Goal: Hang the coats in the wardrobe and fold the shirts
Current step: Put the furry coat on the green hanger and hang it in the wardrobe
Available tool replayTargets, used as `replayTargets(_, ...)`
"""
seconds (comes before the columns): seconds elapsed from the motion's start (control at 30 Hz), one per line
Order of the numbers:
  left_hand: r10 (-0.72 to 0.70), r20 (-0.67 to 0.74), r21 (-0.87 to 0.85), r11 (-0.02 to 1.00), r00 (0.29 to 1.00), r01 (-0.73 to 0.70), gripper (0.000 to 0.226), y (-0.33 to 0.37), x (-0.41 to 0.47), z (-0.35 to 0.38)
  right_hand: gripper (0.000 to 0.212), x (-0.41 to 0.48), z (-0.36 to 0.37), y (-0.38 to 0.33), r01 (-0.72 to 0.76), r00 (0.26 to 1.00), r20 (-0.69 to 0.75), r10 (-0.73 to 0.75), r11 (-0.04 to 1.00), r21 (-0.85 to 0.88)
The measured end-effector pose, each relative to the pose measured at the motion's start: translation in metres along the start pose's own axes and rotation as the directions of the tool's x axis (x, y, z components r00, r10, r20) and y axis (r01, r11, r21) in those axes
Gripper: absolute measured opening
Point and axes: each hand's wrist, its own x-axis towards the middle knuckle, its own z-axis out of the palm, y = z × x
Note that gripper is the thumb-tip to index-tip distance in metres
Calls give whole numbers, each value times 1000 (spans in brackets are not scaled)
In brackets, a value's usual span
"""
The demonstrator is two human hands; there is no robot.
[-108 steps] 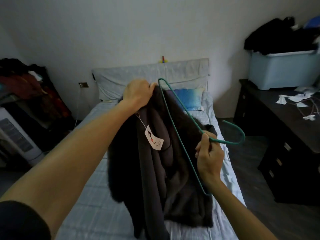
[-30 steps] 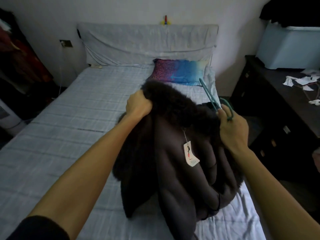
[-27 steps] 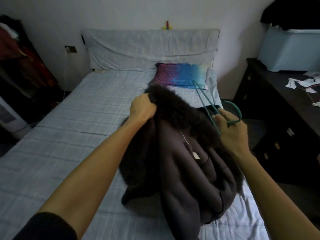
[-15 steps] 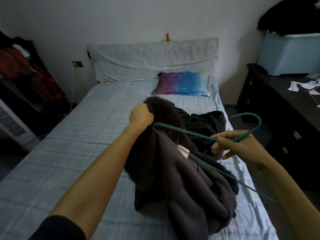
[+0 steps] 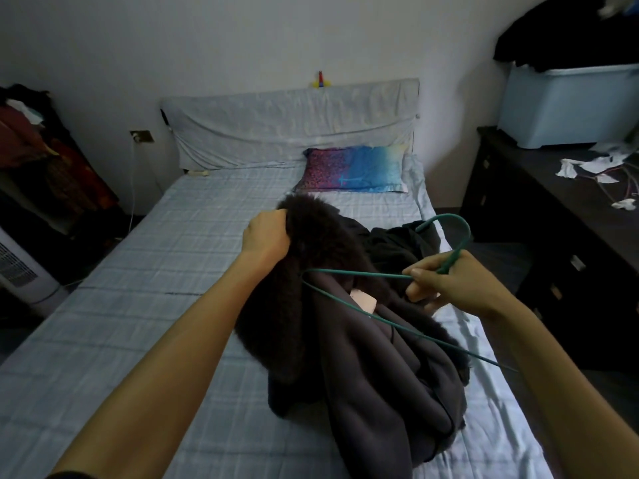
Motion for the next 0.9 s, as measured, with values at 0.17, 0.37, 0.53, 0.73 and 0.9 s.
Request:
replayTargets(0.17,7,26,-10,1000,1000,-7,20,9,-4,-1,11,2,3,8,-8,998,-62,7,1000,-21)
replayTargets(0.37,76,55,-11,997,996,-75,21,46,-19,3,13,13,46,12,121,972,-194,-132,990,-69)
replayTargets(0.53,40,29,-60,997,999,-38,24,59,-19,-4,15,19,68,25,150,971,-180,-161,986,-74)
replayTargets(0.73,262,62,-38,965,963,-260,22,87,-43,-5,35,26,74,26,211,900,-371,-227,974,-85)
replayTargets(0.9,507,-95,60,862,856,-504,47,67,-39,6,21,31,58,28,338,885,-341,-316,941,6)
